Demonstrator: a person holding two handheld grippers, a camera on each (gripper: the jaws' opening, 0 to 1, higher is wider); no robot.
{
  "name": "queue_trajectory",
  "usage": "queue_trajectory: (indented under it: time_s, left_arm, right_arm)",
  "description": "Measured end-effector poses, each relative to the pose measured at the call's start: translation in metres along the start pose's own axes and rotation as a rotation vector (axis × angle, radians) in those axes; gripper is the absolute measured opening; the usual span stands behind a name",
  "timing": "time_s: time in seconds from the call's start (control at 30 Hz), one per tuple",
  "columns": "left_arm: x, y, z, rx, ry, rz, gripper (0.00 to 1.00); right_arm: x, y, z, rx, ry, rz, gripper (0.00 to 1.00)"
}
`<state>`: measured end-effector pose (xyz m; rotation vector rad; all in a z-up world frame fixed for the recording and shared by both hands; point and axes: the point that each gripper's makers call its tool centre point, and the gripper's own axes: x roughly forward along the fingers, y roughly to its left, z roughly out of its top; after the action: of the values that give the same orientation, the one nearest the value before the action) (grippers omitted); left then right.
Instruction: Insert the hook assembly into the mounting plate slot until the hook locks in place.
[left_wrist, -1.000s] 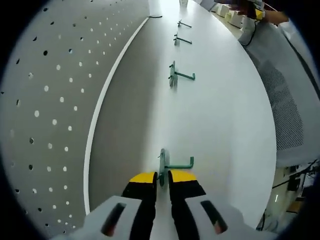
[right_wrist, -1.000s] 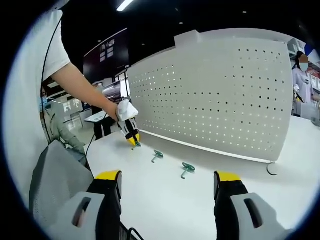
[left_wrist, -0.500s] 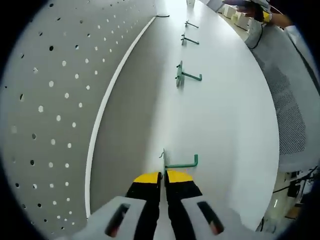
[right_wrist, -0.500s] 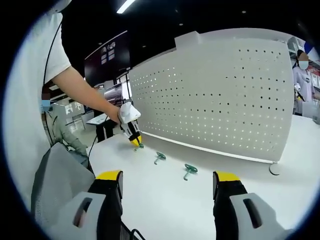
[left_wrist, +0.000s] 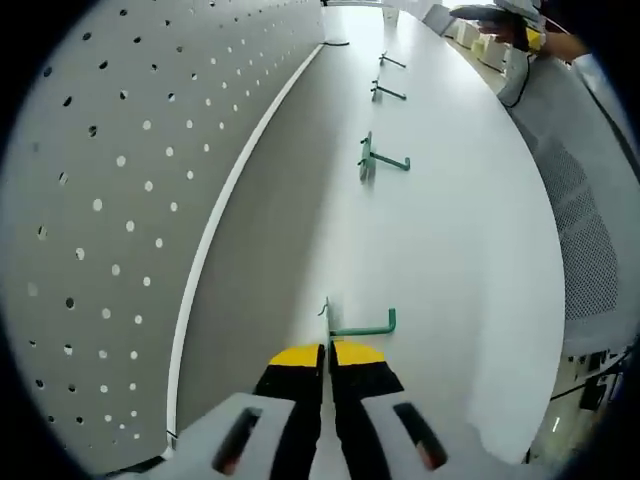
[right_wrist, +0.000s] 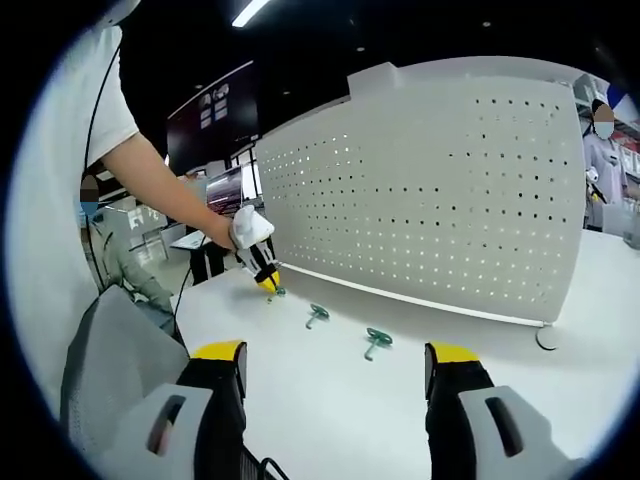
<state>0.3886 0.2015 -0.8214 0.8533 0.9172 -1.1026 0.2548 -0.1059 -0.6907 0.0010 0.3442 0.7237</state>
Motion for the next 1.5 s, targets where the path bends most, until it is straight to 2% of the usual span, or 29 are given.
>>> queue_trajectory:
  time_s: [0.1,0.27,0.37,0.4,0.47,0.67,0.73,0.8,0.87,0.93,1.0,1.2,1.5]
  left_arm:
    - [0.000,0.000,0.002,-0.032,-0.005,0.006,0.02]
    - [-0.001,0.000,0.003,0.004,-0.001,0.007,0.01]
    - [-0.001,0.002,0.005,-0.017,-0.018,0.028,0.01]
    - [-0.001,0.003,0.005,-0.051,-0.027,0.040,0.01]
    - [-0.002,0.003,0.005,-0.031,-0.056,0.060,0.01]
    - [-0.007,0.009,0.006,-0.120,-0.139,0.093,0.01]
    - [-0.009,0.011,0.010,-0.127,-0.174,0.105,0.01]
    - [-0.013,0.013,0.016,-0.174,-0.220,0.111,0.01]
    - [-0.016,0.016,0.017,-0.179,-0.230,0.131,0.01]
    - [-0.021,0.015,0.024,-0.212,-0.272,0.138,0.01]
    - [-0.023,0.013,0.026,-0.208,-0.271,0.143,0.01]
    - [-0.033,0.010,0.039,-0.226,-0.332,0.169,0.01]
    - [-0.041,0.011,0.045,-0.241,-0.373,0.194,0.01]
  right_arm:
    - [0.000,0.000,0.000,0.000,0.001,0.001,0.70]
    - [0.001,0.000,-0.001,-0.003,0.002,0.004,0.70]
    - [0.000,0.000,0.000,0.000,0.000,0.002,0.70]
    - [0.000,0.000,0.001,0.002,-0.004,0.002,0.71]
    - [0.000,0.001,0.002,-0.007,-0.003,0.003,0.71]
    - [0.001,0.000,0.001,-0.003,-0.006,0.003,0.71]
    - [0.001,0.001,0.002,-0.005,-0.007,0.004,0.71]
    - [0.001,0.001,0.003,-0.007,-0.009,0.005,0.71]
    - [0.001,0.001,0.002,-0.007,-0.007,0.004,0.71]
    - [0.000,-0.002,0.002,-0.007,-0.008,-0.004,0.71]
    - [-0.001,-0.003,0.002,-0.004,-0.009,-0.012,0.70]
    - [-0.002,-0.005,0.003,-0.006,-0.014,-0.020,0.70]
    - [-0.003,-0.004,0.006,-0.016,-0.022,-0.021,0.70]
